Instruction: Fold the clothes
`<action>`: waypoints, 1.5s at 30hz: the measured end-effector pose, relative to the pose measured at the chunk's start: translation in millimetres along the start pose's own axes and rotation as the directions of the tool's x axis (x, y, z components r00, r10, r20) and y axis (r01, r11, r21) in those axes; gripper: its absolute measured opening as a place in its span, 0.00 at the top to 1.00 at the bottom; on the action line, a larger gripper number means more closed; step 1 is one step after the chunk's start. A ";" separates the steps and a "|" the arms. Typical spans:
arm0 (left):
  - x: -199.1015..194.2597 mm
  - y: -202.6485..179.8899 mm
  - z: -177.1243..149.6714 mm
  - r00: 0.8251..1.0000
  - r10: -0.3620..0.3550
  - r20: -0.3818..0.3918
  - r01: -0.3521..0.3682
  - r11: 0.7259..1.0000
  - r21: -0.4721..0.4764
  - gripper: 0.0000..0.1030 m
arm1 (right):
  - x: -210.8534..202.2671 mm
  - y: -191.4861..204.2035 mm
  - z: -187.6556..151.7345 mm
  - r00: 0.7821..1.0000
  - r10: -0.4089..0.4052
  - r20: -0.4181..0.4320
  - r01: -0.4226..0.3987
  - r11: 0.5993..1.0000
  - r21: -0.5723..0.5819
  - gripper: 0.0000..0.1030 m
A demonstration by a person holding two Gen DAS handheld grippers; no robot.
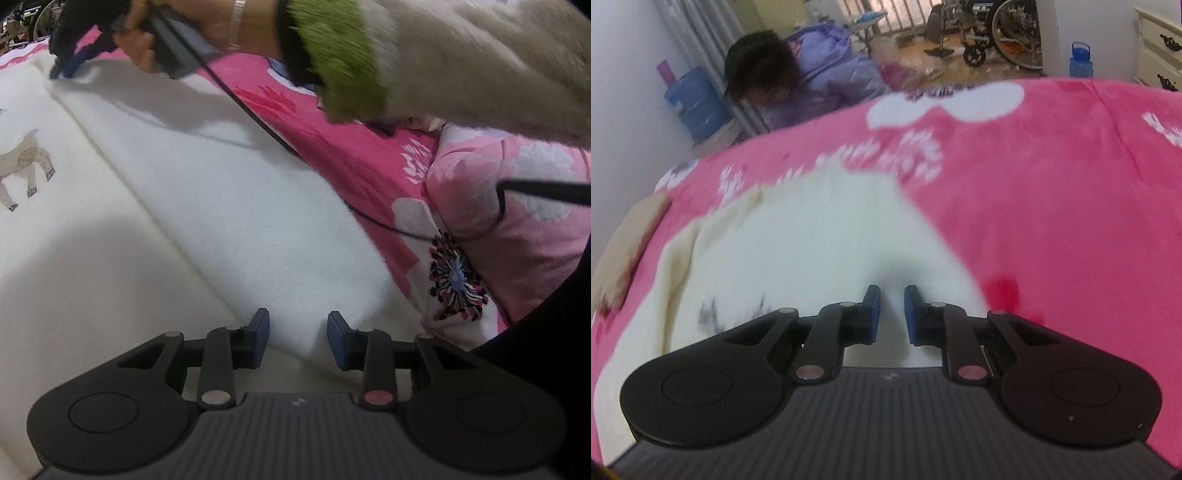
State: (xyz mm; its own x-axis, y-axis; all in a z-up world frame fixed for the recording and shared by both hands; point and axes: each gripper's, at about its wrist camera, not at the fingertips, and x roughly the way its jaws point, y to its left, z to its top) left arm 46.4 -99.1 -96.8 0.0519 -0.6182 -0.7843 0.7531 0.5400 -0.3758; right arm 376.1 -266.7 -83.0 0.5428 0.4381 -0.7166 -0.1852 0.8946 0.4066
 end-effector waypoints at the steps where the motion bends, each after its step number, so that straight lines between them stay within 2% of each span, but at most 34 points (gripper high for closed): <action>1: 0.1 -0.1 0.2 1.000 -0.001 -0.001 0.001 1.000 -0.004 0.65 | 3.2 -1.9 4.0 1.000 0.006 0.007 -0.007 1.000 0.020 0.89; 7: 2.3 -1.9 4.5 1.000 -0.002 -0.018 0.002 1.000 -0.016 0.65 | 20.8 -14.0 27.6 0.998 0.042 0.055 -0.049 0.989 0.142 0.89; 9: 3.2 -4.5 6.2 1.000 0.002 -0.024 -0.002 1.000 -0.009 0.63 | 4.5 -22.4 26.7 0.995 0.057 0.076 -0.071 0.979 0.194 0.89; 12: 4.0 -11.3 6.3 1.000 0.014 -0.022 -0.014 1.000 0.014 0.59 | -33.0 -29.4 24.7 0.993 0.044 0.114 -0.067 0.976 0.206 0.86; 15: 2.0 -17.7 3.4 0.999 0.038 -0.009 -0.037 0.998 0.053 0.58 | -92.6 -34.1 15.4 0.990 0.016 0.142 -0.041 0.984 0.171 0.86; 19: 2.0 -22.0 1.5 0.998 0.062 -0.002 -0.062 0.995 0.072 0.58 | -160.6 -35.3 -8.7 0.990 -0.047 0.132 0.030 0.991 0.129 0.85; 22: 2.7 -24.0 1.9 0.997 0.077 -0.004 -0.076 0.995 0.070 0.56 | -184.4 -31.6 -36.0 0.996 -0.072 0.060 0.066 0.992 0.105 0.85; 26: 4.3 -32.7 0.1 0.993 0.118 -0.003 -0.117 0.987 0.108 0.53 | -174.2 -26.9 -82.0 0.993 -0.083 -0.088 0.090 0.993 0.082 0.85; 30: 4.4 -40.3 -3.1 0.987 0.162 0.008 -0.161 0.978 0.133 0.52 | -143.2 -22.9 -126.4 0.962 -0.150 -0.226 0.157 0.988 0.012 0.86; 34: 0.9 -45.0 -2.5 0.979 0.203 0.003 -0.202 0.972 0.123 0.52 | -152.4 -10.7 -132.0 0.965 -0.171 -0.197 0.169 0.985 -0.029 0.85; 39: -12.0 -38.4 -0.1 0.977 0.210 -0.026 -0.210 0.978 -0.003 0.50 | -175.0 8.2 -128.7 0.975 -0.144 -0.167 0.131 0.988 -0.085 0.85; 42: -20.8 -33.7 -3.3 0.977 0.209 -0.032 -0.210 0.976 -0.062 0.50 | -160.0 10.6 -152.6 0.959 -0.148 -0.244 0.126 0.987 -0.104 0.83; 45: -32.9 -30.4 -6.6 0.977 0.212 -0.023 -0.213 0.971 -0.105 0.50 | -145.5 15.6 -171.7 0.947 -0.173 -0.270 0.142 0.981 -0.130 0.82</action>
State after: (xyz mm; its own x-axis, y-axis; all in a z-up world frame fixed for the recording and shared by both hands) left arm 17.4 -91.4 -62.8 0.1952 -0.4765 -0.8573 0.6516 0.7162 -0.2497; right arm 153.6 -301.4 -69.7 0.3248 0.2843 -0.9020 -0.2113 0.9514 0.2238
